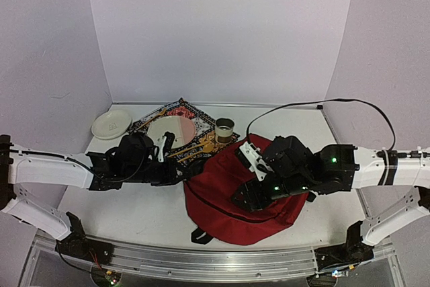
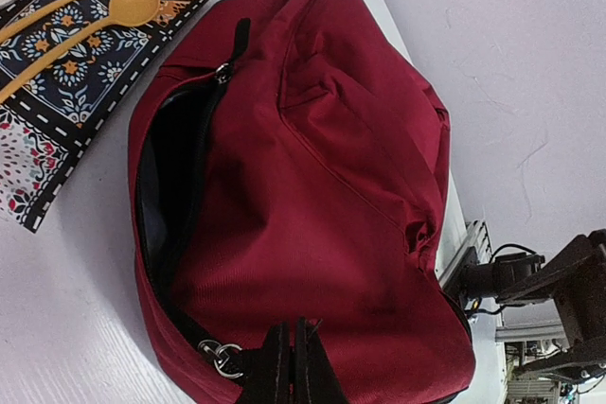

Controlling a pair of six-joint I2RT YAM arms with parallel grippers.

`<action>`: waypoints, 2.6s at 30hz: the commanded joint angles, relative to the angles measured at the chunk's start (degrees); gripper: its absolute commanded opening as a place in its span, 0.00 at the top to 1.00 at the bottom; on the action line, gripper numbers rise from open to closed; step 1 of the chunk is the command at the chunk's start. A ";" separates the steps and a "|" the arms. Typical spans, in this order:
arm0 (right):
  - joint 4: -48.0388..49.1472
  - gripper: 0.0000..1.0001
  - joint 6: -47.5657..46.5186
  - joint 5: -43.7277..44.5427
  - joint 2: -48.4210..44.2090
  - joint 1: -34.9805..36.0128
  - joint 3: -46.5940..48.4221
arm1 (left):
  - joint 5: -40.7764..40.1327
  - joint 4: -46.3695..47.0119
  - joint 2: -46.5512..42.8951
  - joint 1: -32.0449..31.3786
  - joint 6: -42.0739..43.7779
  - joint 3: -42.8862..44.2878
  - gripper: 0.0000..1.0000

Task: Pack the student bag
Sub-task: Zip the largest pocket of the bag, then hold the student bag at the center of the board, then zip the largest pocket of the bag.

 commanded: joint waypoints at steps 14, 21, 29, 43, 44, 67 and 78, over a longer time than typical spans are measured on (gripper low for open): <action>10.41 0.41 3.05 -2.17 17.69 0.20 11.35 | 2.37 8.68 0.40 -6.74 -4.67 5.94 1.00; 11.02 0.41 3.93 -2.15 20.48 0.46 11.74 | 2.74 9.33 1.00 -6.83 -5.08 6.87 1.00; 11.03 0.84 4.23 -2.45 20.52 0.71 9.78 | 2.18 9.49 1.97 -6.82 -4.57 7.88 1.00; 10.01 1.00 2.72 -4.49 11.40 3.25 1.86 | -0.28 8.60 5.69 2.07 0.37 9.25 1.00; 9.83 1.00 2.49 -4.55 10.83 3.52 1.50 | -0.07 8.51 6.15 2.64 1.07 9.79 1.00; 0.82 1.00 2.05 -2.81 -7.96 4.82 -6.60 | -0.24 0.02 21.31 10.15 12.44 23.43 1.00; -5.05 1.00 4.08 1.47 -18.67 4.82 -9.23 | -0.60 -0.98 25.86 12.95 13.97 23.90 1.00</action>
